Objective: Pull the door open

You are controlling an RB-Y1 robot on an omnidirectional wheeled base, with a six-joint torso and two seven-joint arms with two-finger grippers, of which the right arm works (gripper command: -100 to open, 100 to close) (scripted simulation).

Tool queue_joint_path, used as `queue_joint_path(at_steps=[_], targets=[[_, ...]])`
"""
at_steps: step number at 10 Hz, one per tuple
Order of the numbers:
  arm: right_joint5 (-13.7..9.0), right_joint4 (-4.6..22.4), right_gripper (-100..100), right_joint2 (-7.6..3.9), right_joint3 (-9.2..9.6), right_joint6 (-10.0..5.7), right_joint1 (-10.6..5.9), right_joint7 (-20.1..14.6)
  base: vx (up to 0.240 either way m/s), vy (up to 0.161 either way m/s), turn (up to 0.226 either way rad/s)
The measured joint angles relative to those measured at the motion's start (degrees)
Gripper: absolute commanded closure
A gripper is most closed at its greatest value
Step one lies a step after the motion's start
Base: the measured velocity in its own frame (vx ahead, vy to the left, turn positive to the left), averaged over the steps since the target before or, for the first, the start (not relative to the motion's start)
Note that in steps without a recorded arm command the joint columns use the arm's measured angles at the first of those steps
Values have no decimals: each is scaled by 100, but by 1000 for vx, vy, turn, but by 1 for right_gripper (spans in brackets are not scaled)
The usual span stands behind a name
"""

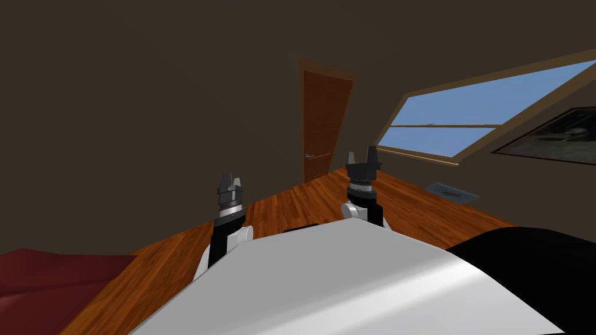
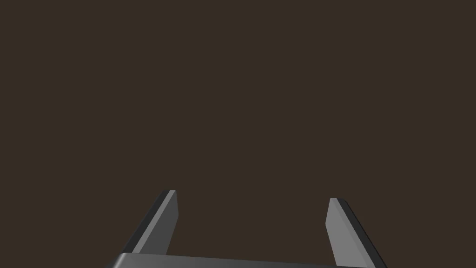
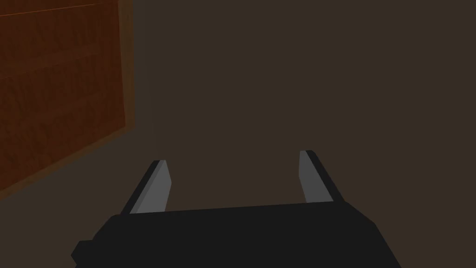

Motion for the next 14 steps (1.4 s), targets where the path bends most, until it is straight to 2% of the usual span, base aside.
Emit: queue_joint_path(at_steps=[1,4,6,7,8,10,12,14], targets=[[-7,152,-100,-32,-4,-63,-28,-14,152,-19,67],[-7,441,-100,-128,-5,-4,-132,-55,144,-26,54],[-12,708,-100,-183,-5,-91,-174,-91,112,-41,62],[-27,876,-100,-237,-28,-116,-214,-124,128,-55,78],[-2,997,-100,-239,28,-149,-201,-127,106,-49,54],[-19,1316,-100,-316,-5,-194,-316,-166,114,-52,76],[-19,1672,-100,-390,16,-250,-351,-220,128,-66,77],[-19,1977,-100,-442,15,-250,-471,-248,106,-51,71]])
